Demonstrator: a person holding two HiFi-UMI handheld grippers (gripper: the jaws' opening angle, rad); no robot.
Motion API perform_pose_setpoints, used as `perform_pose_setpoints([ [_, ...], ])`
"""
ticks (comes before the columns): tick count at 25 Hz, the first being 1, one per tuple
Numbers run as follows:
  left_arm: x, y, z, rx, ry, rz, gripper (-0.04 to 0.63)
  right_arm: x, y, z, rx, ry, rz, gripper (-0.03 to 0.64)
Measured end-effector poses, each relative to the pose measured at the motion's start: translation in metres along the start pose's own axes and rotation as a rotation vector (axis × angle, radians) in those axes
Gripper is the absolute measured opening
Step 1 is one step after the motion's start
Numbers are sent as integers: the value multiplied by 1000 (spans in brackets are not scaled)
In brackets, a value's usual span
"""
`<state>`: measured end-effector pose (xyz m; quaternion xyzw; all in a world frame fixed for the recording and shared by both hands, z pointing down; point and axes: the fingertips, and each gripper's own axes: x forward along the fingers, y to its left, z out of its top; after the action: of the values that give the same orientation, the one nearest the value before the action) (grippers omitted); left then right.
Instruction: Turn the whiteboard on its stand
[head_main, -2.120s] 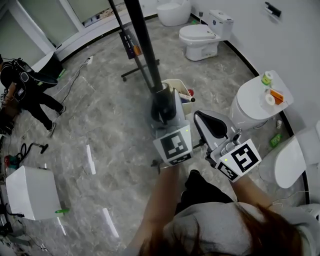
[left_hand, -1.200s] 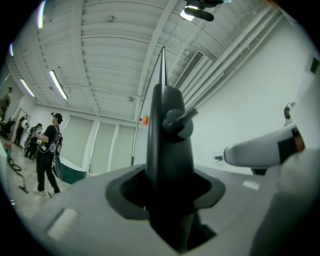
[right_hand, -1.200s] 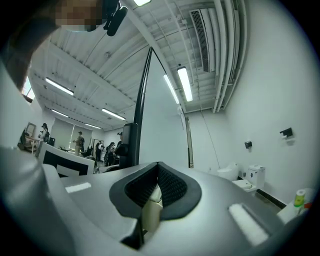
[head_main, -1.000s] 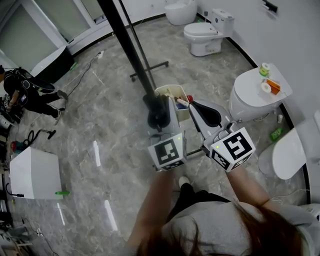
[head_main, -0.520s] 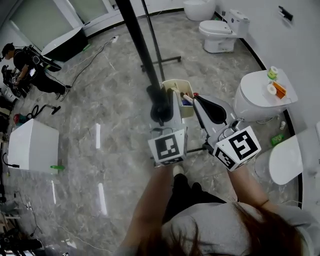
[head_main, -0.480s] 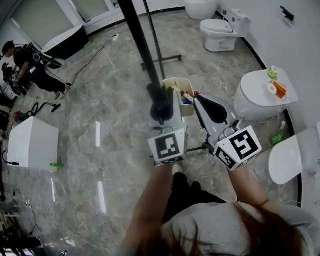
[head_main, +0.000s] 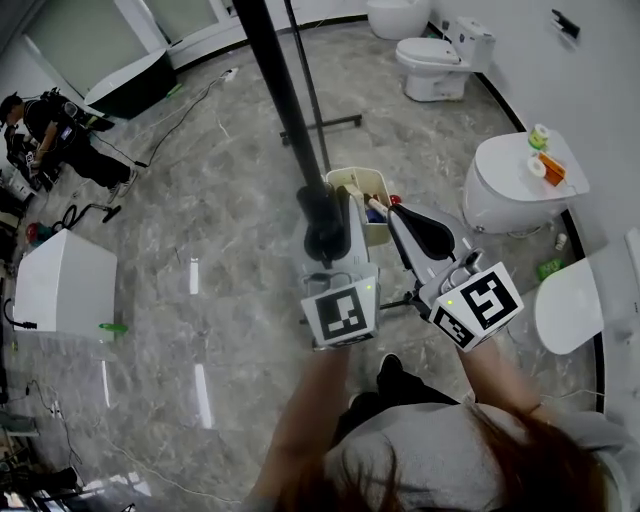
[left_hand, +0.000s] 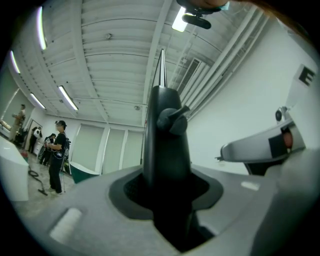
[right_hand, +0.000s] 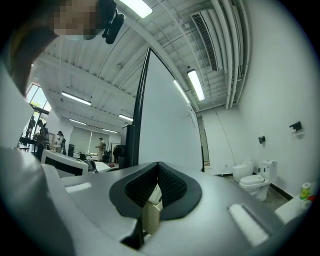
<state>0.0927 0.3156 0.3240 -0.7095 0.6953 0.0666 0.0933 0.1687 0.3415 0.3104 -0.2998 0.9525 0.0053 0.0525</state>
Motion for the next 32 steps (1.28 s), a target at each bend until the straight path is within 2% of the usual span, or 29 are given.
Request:
perform_pose_setpoints([
  [6, -51, -16, 11, -10, -14, -11, 156, -38, 40, 0, 7, -2, -41, 2],
  [14, -92, -26, 25, -26, 9, -42, 163, -80, 85, 9, 23, -20, -111, 2],
  [20, -125, -37, 33, -34, -1, -49, 161, -131, 100, 0, 39, -16, -194, 2],
  [23, -140, -44, 35, -42, 0, -47, 161, -152, 107, -3, 67, -16, -193, 2],
  [26, -158, -50, 38, -29, 1, -45, 161, -169, 117, 1, 36, -12, -181, 2],
  [29, -173, -51, 43, -38, -5, -35, 156, -181, 125, 5, 93, -26, -144, 2],
  [32, -190, -55, 44, -40, -2, -31, 161, -199, 132, 10, 103, -25, -118, 2],
])
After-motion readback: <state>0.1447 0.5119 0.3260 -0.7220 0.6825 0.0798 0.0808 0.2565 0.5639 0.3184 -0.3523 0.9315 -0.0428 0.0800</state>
